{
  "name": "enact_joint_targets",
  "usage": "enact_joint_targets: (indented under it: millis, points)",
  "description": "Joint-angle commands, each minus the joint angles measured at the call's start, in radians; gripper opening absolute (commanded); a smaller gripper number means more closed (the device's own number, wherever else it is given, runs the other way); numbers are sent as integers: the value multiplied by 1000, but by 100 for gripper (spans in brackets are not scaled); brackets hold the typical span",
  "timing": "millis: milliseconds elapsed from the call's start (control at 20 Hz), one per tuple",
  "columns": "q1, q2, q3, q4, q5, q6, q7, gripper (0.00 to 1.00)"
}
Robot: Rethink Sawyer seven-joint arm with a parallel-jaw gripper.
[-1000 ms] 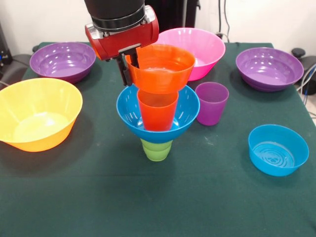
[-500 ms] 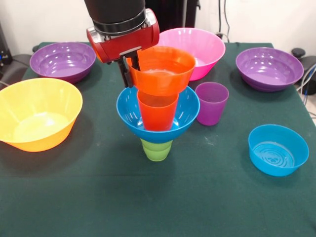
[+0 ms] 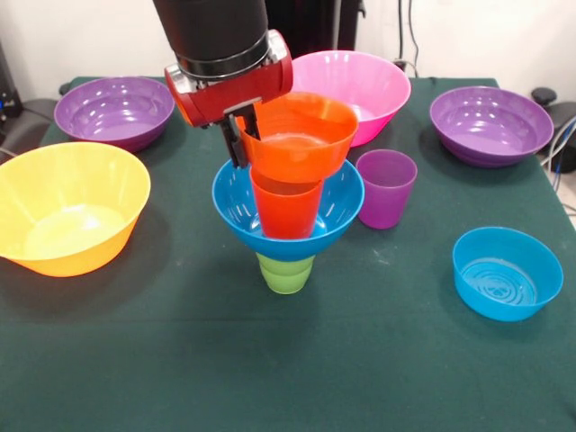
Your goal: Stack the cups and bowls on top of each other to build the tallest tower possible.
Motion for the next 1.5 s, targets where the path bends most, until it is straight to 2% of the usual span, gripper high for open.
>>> enact_joint_targets:
  millis: [50, 650, 1500]
  points:
    - [29, 25, -5, -48, -74, 69, -62, 0]
    - [30, 21, -7, -58, -96, 86, -75, 0]
    - [30, 21, 6, -95, -86, 119, -86, 0]
